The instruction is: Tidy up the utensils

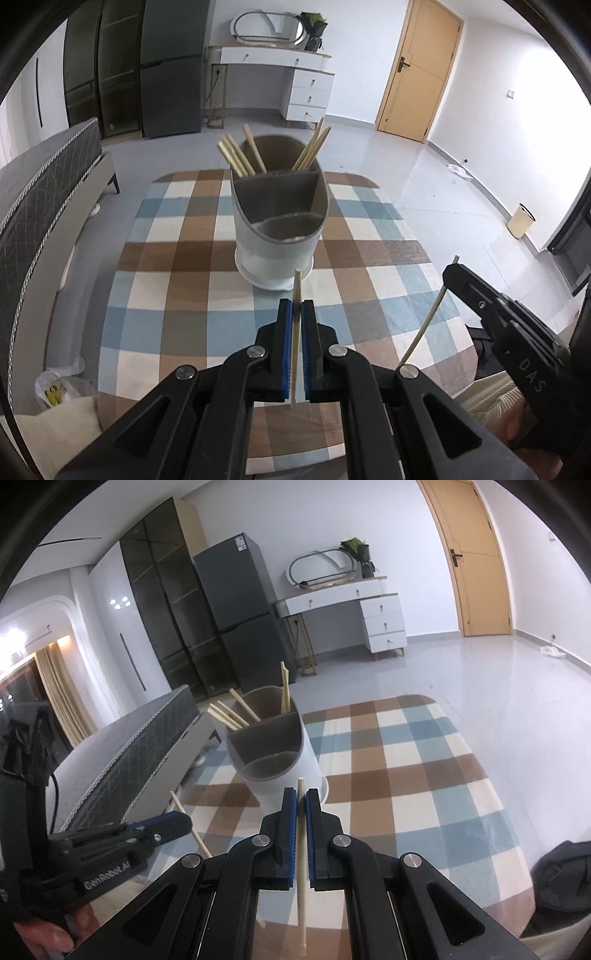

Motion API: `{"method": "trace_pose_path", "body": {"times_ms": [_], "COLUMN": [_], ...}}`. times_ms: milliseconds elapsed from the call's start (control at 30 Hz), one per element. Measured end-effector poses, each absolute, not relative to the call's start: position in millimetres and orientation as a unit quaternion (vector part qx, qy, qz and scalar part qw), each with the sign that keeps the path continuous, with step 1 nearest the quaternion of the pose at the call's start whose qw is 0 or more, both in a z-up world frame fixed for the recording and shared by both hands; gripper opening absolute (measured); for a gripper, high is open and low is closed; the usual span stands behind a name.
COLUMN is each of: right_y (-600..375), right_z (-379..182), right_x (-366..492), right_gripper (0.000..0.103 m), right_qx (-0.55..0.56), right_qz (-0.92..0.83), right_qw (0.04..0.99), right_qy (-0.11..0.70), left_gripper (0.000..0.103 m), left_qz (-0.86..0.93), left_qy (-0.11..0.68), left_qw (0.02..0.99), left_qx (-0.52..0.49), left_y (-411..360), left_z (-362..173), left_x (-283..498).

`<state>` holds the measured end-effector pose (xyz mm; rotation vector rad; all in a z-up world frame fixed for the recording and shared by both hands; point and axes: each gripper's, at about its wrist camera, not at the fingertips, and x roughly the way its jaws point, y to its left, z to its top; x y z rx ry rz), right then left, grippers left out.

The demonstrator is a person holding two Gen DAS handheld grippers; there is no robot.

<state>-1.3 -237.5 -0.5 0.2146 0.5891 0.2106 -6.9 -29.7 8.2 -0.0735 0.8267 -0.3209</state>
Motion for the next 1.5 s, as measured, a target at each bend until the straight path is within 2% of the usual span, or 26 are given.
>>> {"method": "trace_pose_path", "body": {"times_ms": [400,800,967,1000,1033,1100,1133,1367,1500], "right_y": [-236.8,-228.3,-235.4,-238.5,-242.8,-253.7,-259.6,-315.2,-338.1], "right_z": [24.2,73.5,70.6,68.4,65.0,56.7,53.2,31.6,28.8], "right_x": [11.4,45.3,51.2,51.4,51.1,50.7,50.6,52.0,51.3], "right_gripper": [0.004,0.004,0.004,0.004,0.004,0.004,0.004,0.004,0.004], "right_qx": [0.105,0.075,0.076,0.078,0.081,0.086,0.089,0.134,0.162], "right_qz": [0.104,0.126,0.128,0.127,0.124,0.115,0.109,0.067,0.060], "right_qw": [0.954,0.965,0.965,0.965,0.965,0.964,0.963,0.954,0.950], "right_qy": [0.263,0.218,0.215,0.216,0.217,0.225,0.230,0.258,0.259], "left_gripper": [0.000,0.000,0.000,0.008,0.024,0.042,0.049,0.049,0.049], "left_qz": [-0.182,-0.204,-0.215,-0.213,-0.217,-0.225,-0.228,-0.208,-0.176], "left_qy": [0.381,0.364,0.393,0.408,0.422,0.445,0.454,0.555,0.570], "left_qw": [0.906,0.908,0.892,0.886,0.878,0.865,0.860,0.803,0.797], "left_qx": [-0.039,-0.036,-0.057,-0.062,-0.064,-0.057,-0.047,0.064,0.096], "left_y": [-29.1,-24.7,-11.2,-9.5,-10.5,-15.7,-21.3,-87.3,-104.6], "left_z": [45.2,88.0,59.3,44.6,32.3,7.5,-6.3,-95.3,-131.9], "left_x": [7.7,28.8,40.5,43.2,45.2,47.2,48.1,80.1,94.0]}}
